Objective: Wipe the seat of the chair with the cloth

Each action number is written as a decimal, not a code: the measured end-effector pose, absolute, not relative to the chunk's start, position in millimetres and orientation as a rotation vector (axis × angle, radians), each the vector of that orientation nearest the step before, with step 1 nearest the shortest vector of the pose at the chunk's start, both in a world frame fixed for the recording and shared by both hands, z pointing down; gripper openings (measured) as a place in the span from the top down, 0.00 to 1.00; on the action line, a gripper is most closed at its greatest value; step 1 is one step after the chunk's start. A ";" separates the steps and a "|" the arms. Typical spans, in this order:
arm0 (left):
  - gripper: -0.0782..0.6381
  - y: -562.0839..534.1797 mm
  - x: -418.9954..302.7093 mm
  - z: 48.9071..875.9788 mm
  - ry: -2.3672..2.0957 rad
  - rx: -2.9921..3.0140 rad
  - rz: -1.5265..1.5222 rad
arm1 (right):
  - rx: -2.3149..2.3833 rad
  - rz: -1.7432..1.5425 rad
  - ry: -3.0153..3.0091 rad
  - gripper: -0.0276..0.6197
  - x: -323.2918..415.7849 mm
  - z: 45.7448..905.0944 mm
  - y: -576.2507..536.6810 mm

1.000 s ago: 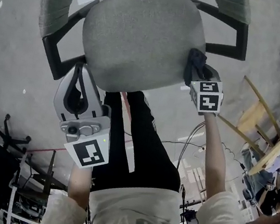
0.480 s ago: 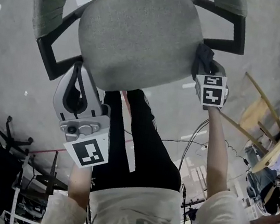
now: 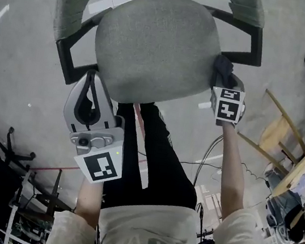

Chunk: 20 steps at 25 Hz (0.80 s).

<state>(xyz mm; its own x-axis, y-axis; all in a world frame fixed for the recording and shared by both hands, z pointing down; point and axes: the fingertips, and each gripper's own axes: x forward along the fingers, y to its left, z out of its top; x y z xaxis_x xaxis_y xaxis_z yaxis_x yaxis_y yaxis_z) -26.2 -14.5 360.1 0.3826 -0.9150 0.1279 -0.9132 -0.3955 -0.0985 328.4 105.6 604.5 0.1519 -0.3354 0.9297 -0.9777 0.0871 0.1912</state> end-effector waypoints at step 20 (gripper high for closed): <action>0.87 -24.9 -17.7 -1.1 1.478 -2.478 0.286 | 2.085 -0.314 -2.177 0.87 115.9 20.2 -15.4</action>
